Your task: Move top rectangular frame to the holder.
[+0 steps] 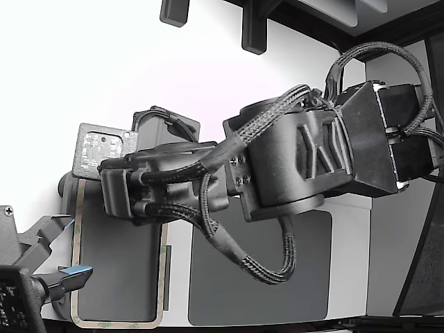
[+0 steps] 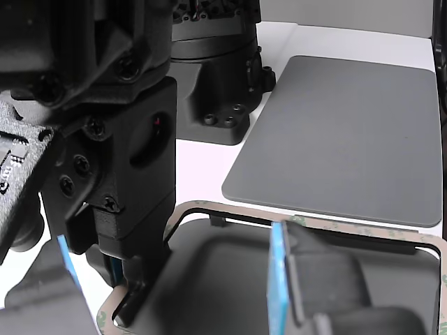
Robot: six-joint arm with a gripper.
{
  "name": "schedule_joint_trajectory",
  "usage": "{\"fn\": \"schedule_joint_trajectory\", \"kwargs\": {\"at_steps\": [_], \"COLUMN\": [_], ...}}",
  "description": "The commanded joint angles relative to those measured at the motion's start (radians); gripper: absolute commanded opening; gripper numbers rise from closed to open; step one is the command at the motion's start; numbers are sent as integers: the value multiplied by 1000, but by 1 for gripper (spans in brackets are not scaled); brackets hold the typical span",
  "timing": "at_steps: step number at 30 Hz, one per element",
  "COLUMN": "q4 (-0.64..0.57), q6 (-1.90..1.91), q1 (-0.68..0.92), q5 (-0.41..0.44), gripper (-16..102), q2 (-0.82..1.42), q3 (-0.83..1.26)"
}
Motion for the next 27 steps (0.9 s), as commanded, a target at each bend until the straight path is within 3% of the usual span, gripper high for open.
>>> {"fn": "schedule_joint_trajectory", "kwargs": {"at_steps": [1,27], "q4": [-20,-92], "q6": [-2,-12], "q1": [-17,-28], "q5": [-2,-2], "gripper": [-11,-11], "q2": [21,55], "q3": [0,106]}}
